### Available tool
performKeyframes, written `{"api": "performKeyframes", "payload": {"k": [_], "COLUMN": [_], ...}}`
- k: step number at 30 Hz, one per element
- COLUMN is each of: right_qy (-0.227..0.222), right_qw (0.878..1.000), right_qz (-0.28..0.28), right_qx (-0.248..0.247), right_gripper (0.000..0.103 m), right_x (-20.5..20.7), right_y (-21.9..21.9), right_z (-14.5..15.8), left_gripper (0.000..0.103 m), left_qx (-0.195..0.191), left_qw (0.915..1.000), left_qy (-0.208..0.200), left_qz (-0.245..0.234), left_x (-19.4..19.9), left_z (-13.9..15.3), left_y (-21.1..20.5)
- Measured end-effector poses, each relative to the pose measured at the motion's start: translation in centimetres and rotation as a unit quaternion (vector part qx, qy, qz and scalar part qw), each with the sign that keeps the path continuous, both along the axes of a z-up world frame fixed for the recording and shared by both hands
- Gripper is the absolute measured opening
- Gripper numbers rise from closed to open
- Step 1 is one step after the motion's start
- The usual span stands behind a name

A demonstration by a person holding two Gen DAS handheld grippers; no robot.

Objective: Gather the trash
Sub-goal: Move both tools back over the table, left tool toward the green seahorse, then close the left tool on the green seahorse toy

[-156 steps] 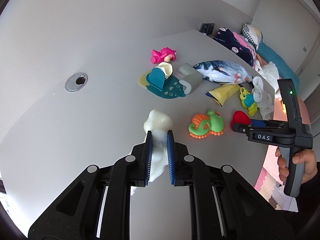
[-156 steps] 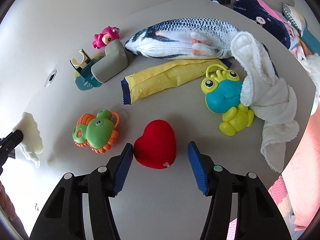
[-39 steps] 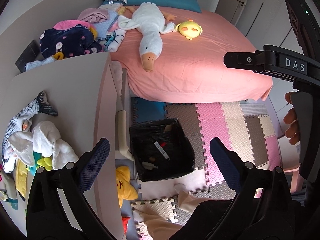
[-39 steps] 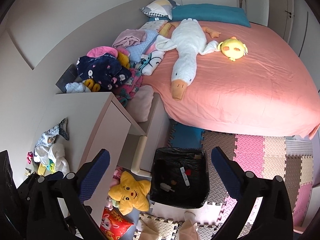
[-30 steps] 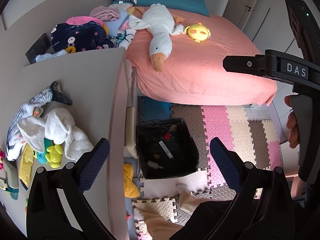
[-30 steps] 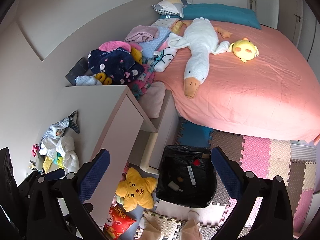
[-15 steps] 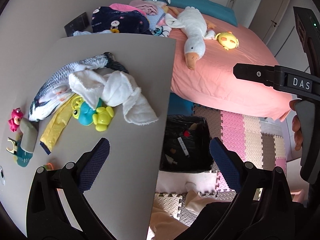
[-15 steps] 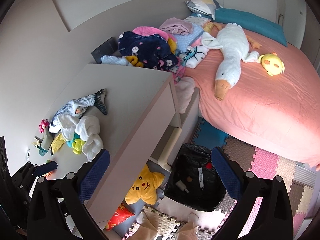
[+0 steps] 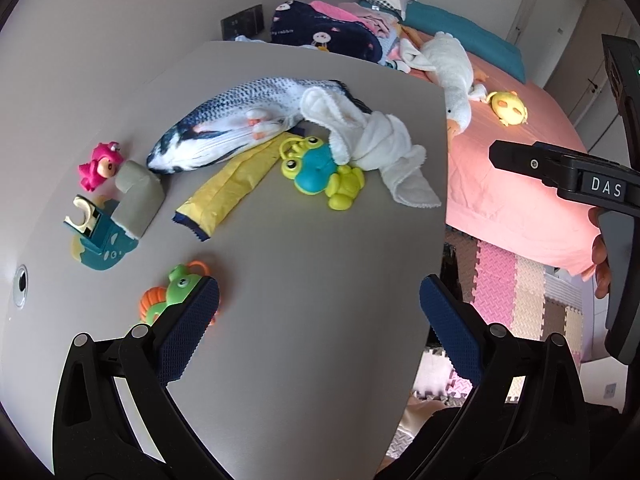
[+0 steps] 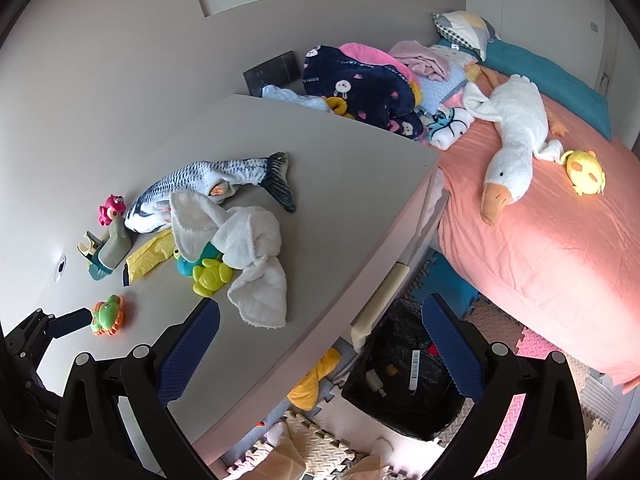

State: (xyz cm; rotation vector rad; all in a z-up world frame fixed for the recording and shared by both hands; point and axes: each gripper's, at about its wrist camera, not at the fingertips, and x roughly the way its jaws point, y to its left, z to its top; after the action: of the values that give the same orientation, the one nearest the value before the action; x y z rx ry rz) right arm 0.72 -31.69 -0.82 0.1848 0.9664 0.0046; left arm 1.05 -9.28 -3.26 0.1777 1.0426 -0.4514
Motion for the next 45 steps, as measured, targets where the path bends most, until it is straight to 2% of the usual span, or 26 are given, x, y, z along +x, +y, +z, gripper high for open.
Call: {"api": "performKeyframes", "payload": {"k": [8,14,20,28,30,32,34,40,45], "right_qy": [0.002,0.003,0.006,0.015,0.02,0.022,0.024,0.03,0.041], "right_qw": [1.0,0.999,0.999,0.999,0.999,0.999,0.999,0.999,0.999], "right_qz": [0.026,0.037,0.035,0.029,0.026,0.025,0.024,0.032,0.031], "right_qx": [-0.01,-0.022,-0.027,0.007,0.019,0.019,0.024,0.023,0.02], "right_gripper": [0.101,0.101,0.101,0.101,0.101,0.101,0.101,0.101,0.101], "right_x": [1.2,1.7,2.1,3.3,3.7,4.0,4.3,5.5,6.6], "right_y": [3.5,5.1,5.6,5.7,5.5,5.5,5.5,5.8,5.7], "right_z": [-0.5,-0.9,-1.4,-2.1,-2.2,-2.3,-2.4,-2.9,-3.6], "left_gripper": [0.097,0.097,0.097,0.096,0.089,0.07,0.069,0.069,0.068], "left_qx": [0.017,0.033,0.046,0.025,0.019,0.017,0.03,0.027,-0.03], "left_qw": [0.9994,0.9991,0.9988,0.9995,0.9995,0.9992,0.9992,0.9989,0.995], "left_qy": [-0.011,-0.003,-0.013,0.016,0.025,0.035,0.025,0.036,0.074], "left_qz": [0.029,0.027,0.012,0.011,0.012,0.008,0.004,0.013,0.06], "left_x": [1.1,2.2,2.6,3.5,3.7,3.8,3.7,4.5,6.0], "left_z": [-0.8,-2.1,-3.2,-4.9,-5.3,-5.7,-5.7,-5.6,-5.1], "left_y": [4.6,6.7,7.9,9.2,9.4,9.5,9.4,9.7,11.6]}}
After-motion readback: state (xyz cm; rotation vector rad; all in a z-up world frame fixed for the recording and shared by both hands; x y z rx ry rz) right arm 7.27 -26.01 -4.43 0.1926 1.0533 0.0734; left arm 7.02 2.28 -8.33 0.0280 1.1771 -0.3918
